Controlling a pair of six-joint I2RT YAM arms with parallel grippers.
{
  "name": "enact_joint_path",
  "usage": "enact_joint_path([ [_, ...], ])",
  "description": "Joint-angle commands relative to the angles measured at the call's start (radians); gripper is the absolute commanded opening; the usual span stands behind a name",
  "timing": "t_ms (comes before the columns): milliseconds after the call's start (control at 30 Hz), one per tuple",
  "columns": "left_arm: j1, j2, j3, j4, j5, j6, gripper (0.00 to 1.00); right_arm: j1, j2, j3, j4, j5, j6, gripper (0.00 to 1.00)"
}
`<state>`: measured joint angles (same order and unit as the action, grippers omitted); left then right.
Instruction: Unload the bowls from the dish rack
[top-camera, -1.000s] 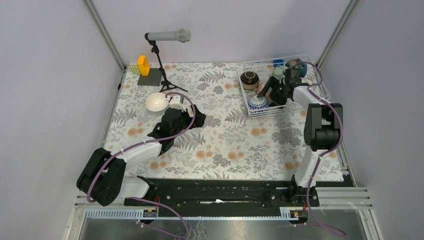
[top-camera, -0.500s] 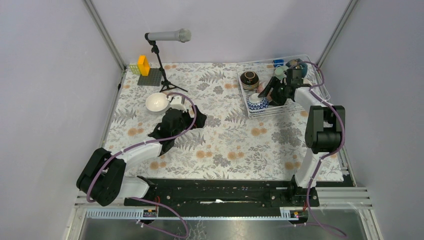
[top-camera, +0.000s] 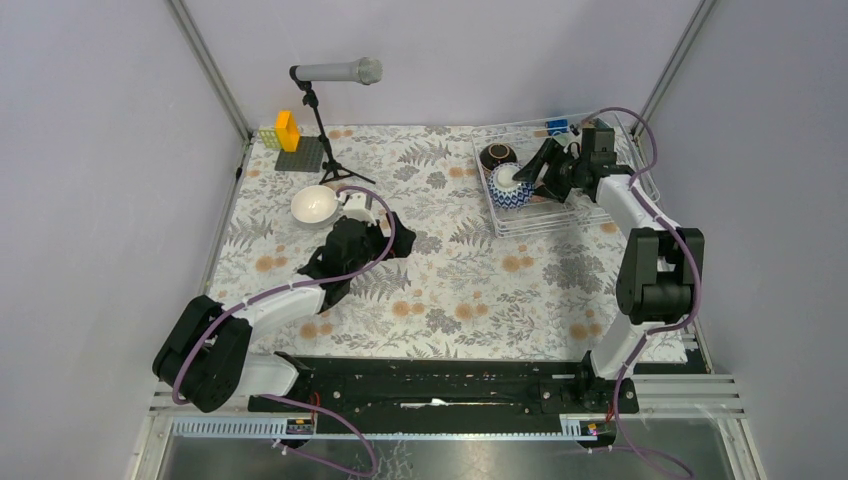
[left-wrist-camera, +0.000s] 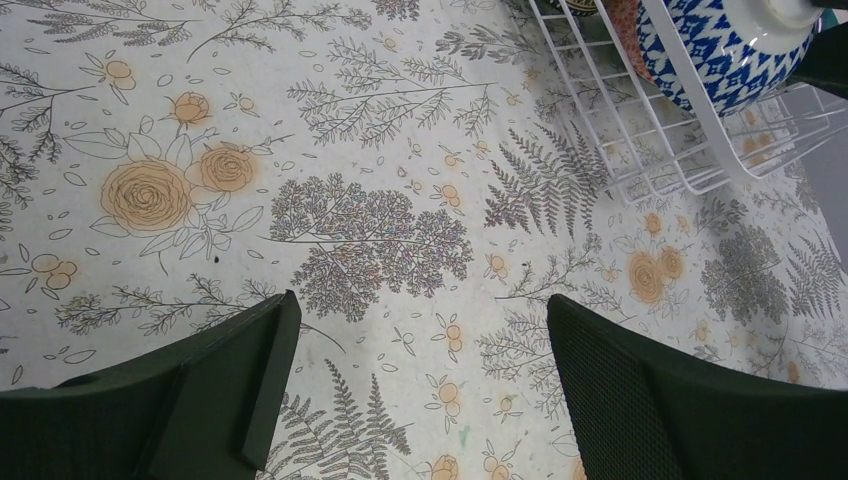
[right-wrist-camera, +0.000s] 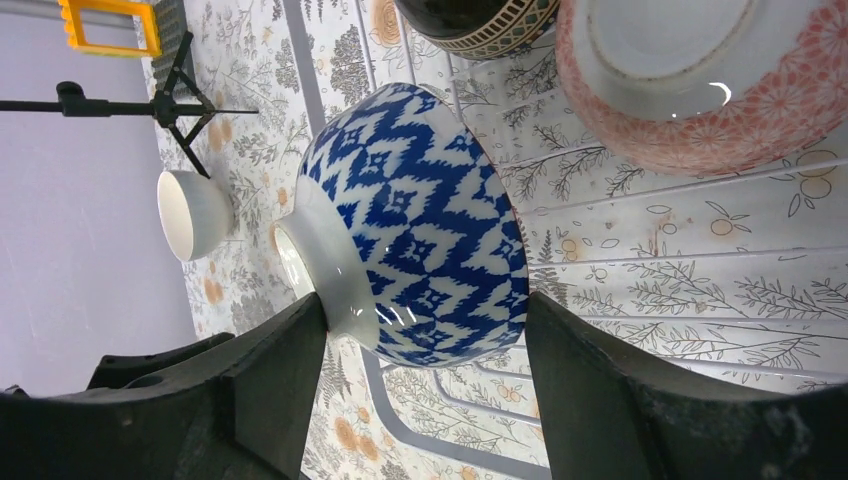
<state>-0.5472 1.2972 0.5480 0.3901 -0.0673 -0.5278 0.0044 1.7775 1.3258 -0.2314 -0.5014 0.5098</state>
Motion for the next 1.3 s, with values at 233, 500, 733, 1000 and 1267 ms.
enact_joint_path([
  [233,-0.012,-0.009,0.028,0.017,-0.012,0.018,0.99,0.012,-0.086,-0.015,0.056,0.016,-0.011,0.75],
  [500,-0.017,-0.003,0.032,0.017,-0.012,0.022,0.99,0.011,-0.140,-0.031,0.044,0.220,-0.095,0.74],
  [733,-0.021,0.005,0.036,0.017,-0.017,0.025,0.99,0.077,-0.125,0.034,-0.031,0.408,-0.201,0.70],
  [1000,-0.024,0.006,0.036,0.015,-0.029,0.029,0.99,0.265,-0.054,0.123,-0.129,0.770,-0.330,0.71],
  [1267,-0.028,0.004,0.038,0.012,-0.034,0.032,0.99,0.355,-0.011,0.159,-0.186,1.014,-0.404,0.73],
])
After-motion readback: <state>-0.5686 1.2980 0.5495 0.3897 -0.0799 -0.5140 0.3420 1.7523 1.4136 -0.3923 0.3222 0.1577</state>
